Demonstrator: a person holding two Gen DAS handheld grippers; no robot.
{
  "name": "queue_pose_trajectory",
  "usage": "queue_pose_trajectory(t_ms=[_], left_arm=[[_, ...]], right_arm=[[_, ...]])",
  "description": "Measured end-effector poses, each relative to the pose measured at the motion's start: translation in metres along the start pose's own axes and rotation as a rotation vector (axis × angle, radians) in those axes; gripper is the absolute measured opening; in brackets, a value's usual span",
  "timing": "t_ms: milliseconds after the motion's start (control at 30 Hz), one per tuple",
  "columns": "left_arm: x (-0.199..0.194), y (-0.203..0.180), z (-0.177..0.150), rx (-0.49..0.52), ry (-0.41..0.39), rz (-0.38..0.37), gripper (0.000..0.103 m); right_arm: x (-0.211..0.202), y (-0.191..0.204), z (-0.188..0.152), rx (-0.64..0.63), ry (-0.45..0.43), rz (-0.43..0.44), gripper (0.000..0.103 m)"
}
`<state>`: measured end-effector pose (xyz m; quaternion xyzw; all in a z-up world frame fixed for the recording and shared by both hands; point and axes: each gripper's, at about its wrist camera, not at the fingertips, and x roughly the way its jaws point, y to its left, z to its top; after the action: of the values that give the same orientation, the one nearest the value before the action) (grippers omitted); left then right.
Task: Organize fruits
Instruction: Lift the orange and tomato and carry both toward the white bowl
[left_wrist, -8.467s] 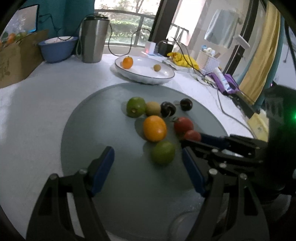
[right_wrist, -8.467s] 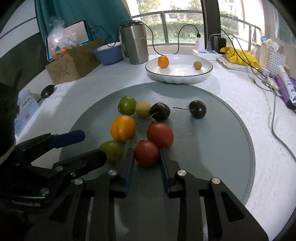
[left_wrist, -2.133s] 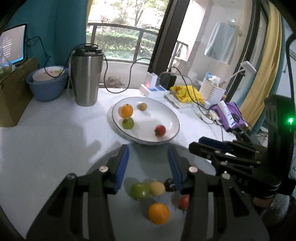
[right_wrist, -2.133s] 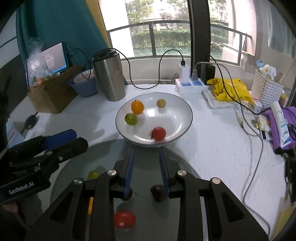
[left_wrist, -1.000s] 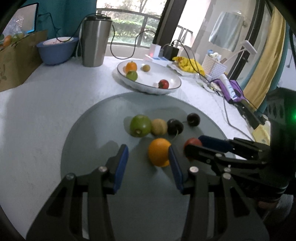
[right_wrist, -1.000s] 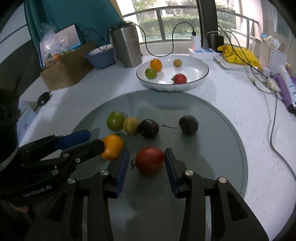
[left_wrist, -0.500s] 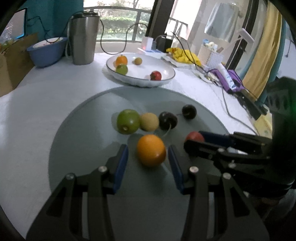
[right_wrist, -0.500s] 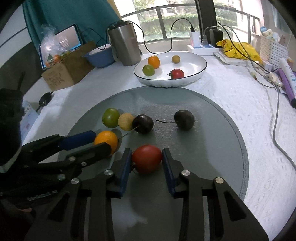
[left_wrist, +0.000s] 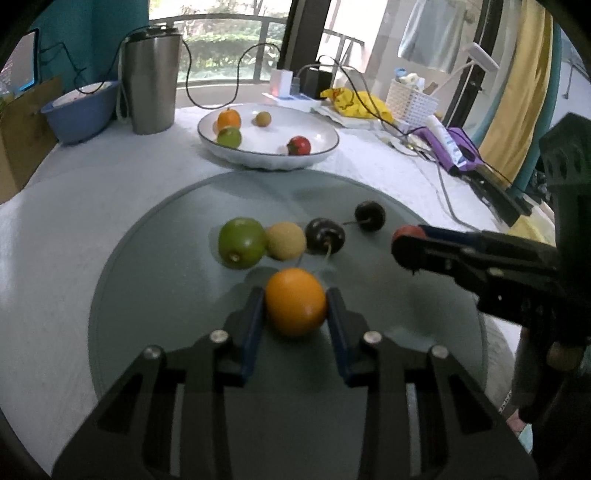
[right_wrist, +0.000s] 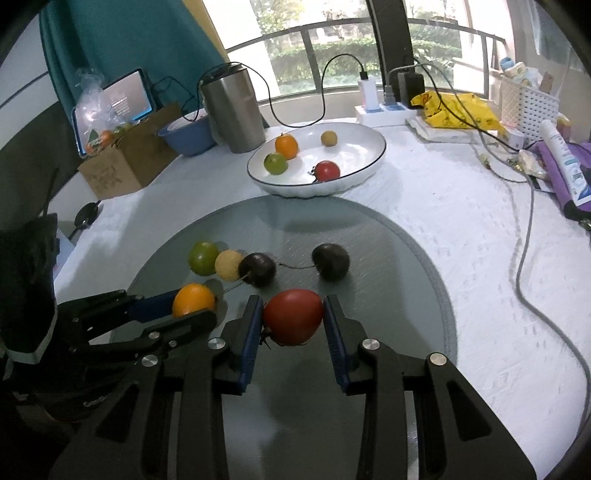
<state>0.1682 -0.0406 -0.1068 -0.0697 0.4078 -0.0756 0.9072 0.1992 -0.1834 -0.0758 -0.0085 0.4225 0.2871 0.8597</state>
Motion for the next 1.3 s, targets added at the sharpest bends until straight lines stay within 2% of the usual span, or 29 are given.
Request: queue_pose_trajectory(t_ms=[567, 1300], left_arm=[[-0.018, 0.005, 0.028, 0.007, -0.071, -0.018, 0.034], [0.007, 0.014, 0.084, 0.052, -0.096, -0.020, 0.034]], right_arm=[[-0.005, -0.005, 0.026, -0.008, -0.033, -0.017, 0.036], [0.014, -0.021, 0.074, -0.022, -0.048, -0.030, 0.036]])
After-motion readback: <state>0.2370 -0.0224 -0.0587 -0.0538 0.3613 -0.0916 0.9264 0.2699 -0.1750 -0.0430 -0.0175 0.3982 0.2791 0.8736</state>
